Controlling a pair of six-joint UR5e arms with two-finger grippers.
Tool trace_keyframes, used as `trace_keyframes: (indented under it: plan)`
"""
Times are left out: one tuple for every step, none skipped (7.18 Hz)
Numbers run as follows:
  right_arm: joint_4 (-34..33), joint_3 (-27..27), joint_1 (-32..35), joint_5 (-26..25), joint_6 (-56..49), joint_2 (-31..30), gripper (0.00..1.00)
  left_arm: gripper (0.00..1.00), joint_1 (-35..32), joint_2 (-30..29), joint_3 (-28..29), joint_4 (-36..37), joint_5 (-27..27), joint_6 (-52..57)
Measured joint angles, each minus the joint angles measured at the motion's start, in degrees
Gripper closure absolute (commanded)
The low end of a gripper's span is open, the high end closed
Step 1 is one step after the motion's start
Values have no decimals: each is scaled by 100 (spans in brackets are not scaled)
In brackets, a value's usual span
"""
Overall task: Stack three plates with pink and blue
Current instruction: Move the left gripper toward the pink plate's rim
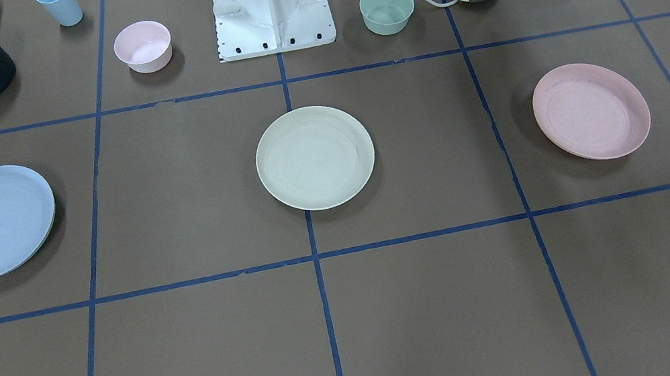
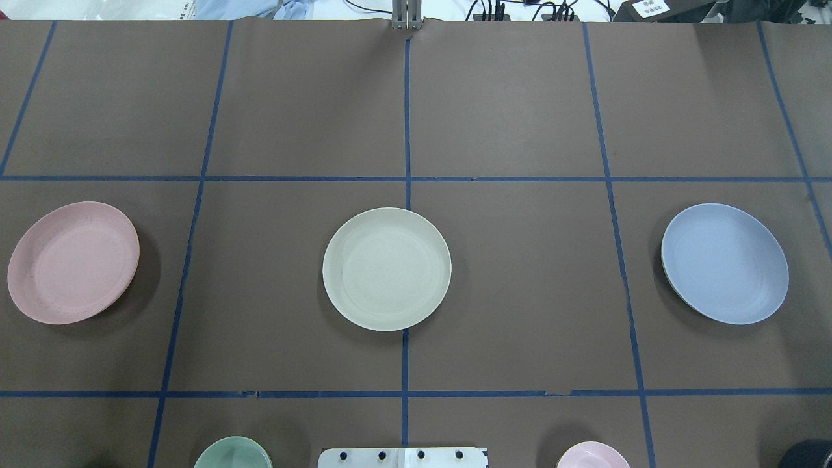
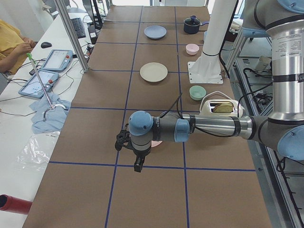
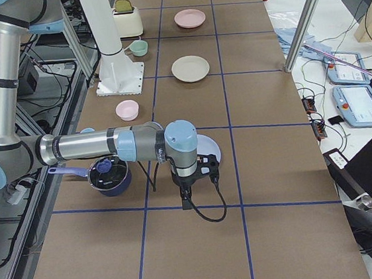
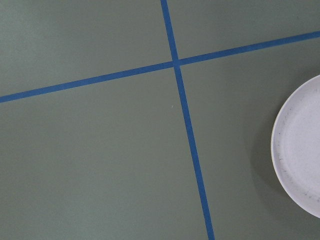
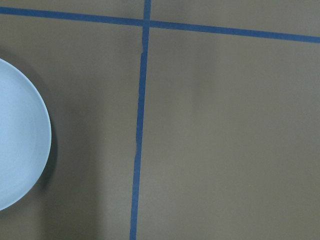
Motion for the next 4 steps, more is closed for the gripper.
trace_keyframes:
  plan:
    - [0,2,0,1,0,8,0,0,3,-1,-10,-39,0,2]
    - [0,9,0,3,1,17,0,0,4,1,-55,-83,-3,4]
    - [0,16,-1,6,3,25,0,0,2,7,-129,-113,1,2]
    - [0,28,-5,10,8,51,0,0,5,10,-179,-162,171,7]
